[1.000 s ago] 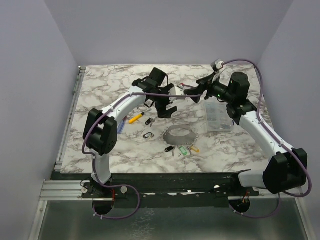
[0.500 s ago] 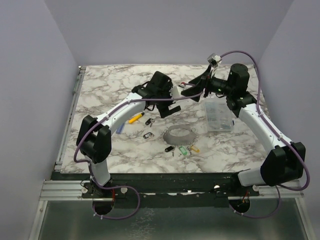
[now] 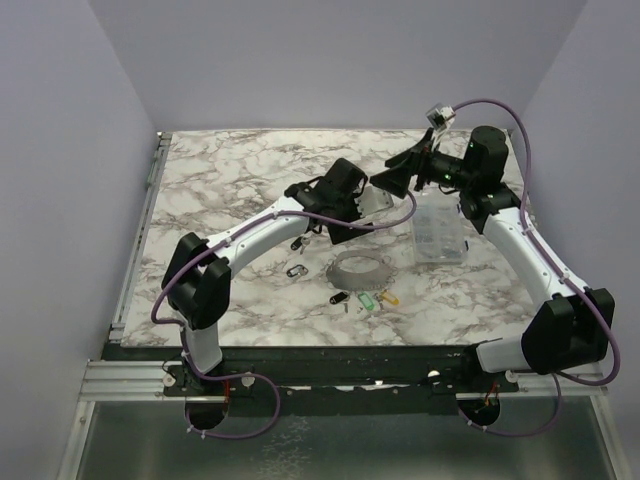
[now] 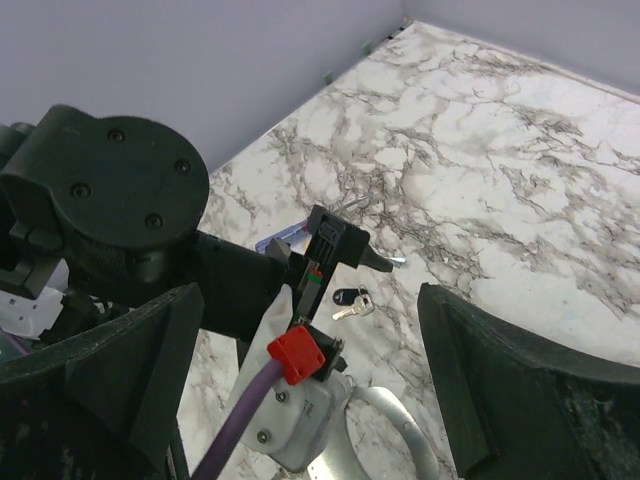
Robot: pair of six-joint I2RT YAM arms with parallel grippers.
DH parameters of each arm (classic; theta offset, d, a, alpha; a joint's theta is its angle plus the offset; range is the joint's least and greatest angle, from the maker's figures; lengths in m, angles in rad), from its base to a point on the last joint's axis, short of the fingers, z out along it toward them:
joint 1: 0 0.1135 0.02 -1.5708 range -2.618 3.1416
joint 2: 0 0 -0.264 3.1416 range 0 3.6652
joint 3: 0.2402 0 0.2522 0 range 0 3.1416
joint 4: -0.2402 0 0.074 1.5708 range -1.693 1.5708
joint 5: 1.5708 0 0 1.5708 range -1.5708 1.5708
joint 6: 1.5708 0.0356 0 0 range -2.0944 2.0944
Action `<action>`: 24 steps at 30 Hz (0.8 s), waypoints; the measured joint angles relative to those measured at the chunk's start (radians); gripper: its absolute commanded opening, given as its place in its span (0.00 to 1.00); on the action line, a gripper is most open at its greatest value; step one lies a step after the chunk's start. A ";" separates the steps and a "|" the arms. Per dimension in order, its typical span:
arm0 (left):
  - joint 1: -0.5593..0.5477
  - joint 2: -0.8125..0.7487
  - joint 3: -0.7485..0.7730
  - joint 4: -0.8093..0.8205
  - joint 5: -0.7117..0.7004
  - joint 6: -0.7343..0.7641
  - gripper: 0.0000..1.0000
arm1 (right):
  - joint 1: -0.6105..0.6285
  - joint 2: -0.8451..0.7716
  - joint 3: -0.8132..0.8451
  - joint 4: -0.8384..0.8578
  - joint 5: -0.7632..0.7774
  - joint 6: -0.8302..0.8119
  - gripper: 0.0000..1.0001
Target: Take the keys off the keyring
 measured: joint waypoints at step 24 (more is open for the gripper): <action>0.334 -0.101 -0.124 0.018 0.248 -0.153 0.99 | -0.179 -0.042 0.081 0.077 0.181 0.055 1.00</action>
